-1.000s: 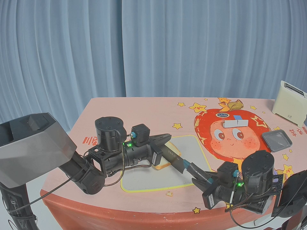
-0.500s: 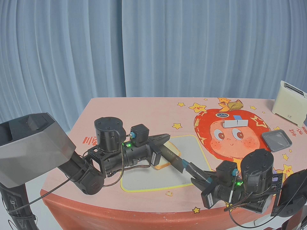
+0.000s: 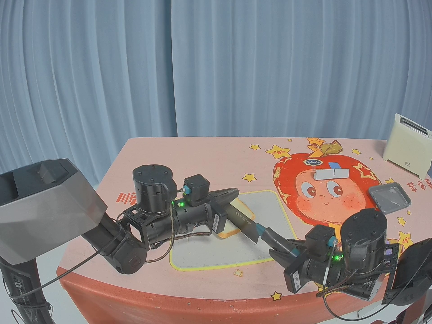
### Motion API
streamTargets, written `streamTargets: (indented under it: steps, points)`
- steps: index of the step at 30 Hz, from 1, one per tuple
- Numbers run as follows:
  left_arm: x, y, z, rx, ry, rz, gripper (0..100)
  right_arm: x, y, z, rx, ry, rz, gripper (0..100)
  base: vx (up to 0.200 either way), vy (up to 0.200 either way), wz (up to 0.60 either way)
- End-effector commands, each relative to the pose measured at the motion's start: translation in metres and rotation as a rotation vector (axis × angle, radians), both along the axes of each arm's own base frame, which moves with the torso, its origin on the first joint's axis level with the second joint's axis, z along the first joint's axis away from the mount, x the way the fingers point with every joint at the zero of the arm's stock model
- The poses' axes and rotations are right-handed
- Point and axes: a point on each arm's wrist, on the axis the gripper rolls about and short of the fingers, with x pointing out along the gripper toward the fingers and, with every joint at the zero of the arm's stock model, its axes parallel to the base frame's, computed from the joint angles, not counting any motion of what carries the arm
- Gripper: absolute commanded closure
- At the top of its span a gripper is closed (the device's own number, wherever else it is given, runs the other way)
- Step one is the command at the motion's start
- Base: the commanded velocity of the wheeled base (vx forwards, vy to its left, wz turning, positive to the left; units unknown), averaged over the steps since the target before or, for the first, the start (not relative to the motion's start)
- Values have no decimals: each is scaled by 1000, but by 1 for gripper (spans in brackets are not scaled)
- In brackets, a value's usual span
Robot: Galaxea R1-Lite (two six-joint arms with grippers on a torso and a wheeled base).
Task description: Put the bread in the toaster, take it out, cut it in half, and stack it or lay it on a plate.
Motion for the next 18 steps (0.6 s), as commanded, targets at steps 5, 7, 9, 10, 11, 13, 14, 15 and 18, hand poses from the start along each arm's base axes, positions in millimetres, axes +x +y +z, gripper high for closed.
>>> streamTargets:
  steps: [5, 7, 9, 10, 11, 13, 14, 15, 18]
  points:
    - [1, -2, 3, -8, -12, -2, 100, -1, -1, -9, -34, 26, 3, 100, 0, 0, 0]
    - [1, -3, 5, -10, -16, -4, 100, -1, 0, -9, -36, 28, 3, 100, 0, 0, 0]
    - [2, -3, 7, -13, -19, -4, 100, -1, 0, -9, -33, 25, 1, 100, 0, 0, 0]
    - [1, -3, 8, -14, -21, -4, 100, 0, 0, -8, -28, 21, 0, 100, 0, 0, 0]
    - [0, -2, 9, -13, -19, -4, 100, 0, 0, -7, -26, 19, 0, 100, 0, 0, 0]
    - [0, -1, 7, -8, -12, -2, 100, 1, 1, -6, -18, 14, 0, 100, 0, 0, 0]
    - [-1, -1, 6, -4, -7, -2, 100, 1, 1, -5, -15, 11, 0, 100, 0, 0, 0]
    - [-1, 0, 5, -1, -2, 1, 100, 0, 1, -4, -11, 8, 1, 100, 0, 0, 0]
    - [-2, 2, 0, 11, 16, 1, 100, 1, 1, -1, 0, -1, 0, 100, 0, 0, 0]
